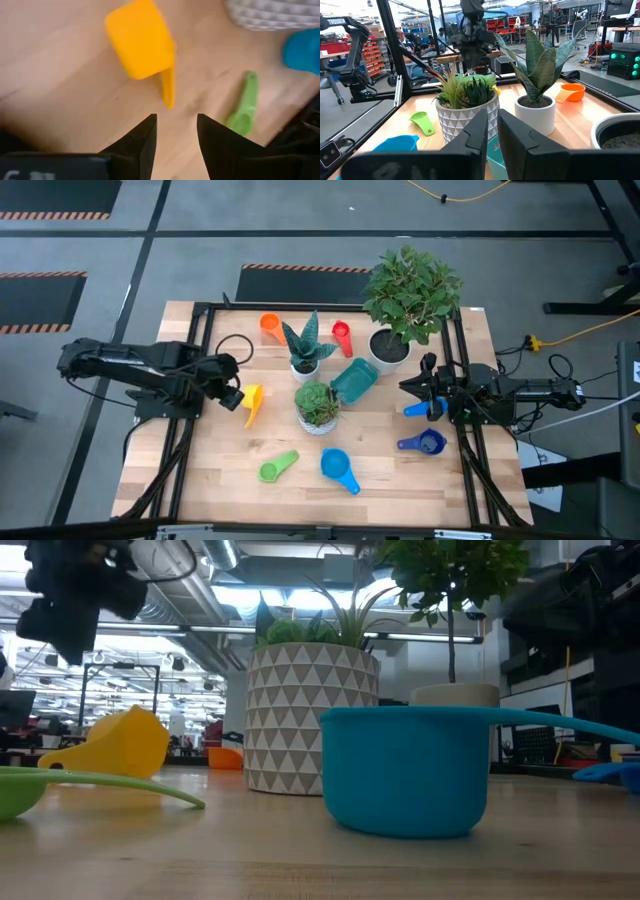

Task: Nest measuring cups in basket
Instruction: Stack the yellow measuring cup on top of the left blue measuring cup

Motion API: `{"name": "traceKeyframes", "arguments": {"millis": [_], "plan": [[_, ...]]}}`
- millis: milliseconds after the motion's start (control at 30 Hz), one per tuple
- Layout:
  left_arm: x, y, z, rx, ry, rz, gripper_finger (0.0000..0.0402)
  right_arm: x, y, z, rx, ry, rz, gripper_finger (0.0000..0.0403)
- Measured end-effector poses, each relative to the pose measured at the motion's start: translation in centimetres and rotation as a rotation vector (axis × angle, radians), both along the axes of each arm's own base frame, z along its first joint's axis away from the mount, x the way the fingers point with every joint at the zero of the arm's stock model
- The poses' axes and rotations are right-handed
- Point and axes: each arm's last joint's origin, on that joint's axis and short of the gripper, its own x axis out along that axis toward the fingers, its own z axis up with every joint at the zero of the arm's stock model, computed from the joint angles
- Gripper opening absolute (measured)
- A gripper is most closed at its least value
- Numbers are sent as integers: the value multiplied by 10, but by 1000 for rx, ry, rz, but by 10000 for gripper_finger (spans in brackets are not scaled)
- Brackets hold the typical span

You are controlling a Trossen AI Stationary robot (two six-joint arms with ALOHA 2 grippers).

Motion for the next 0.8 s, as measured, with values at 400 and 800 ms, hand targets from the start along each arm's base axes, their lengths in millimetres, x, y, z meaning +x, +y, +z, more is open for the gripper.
{"name": "traceKeyframes", "arguments": {"millis": [400, 800], "plan": [[34, -17, -23, 9, 103, -70, 133, 0, 0, 0, 0, 0, 0, 47], [62, -32, -57, 36, 235, -125, 133, 0, 0, 0, 0, 0, 1, 47]]}}
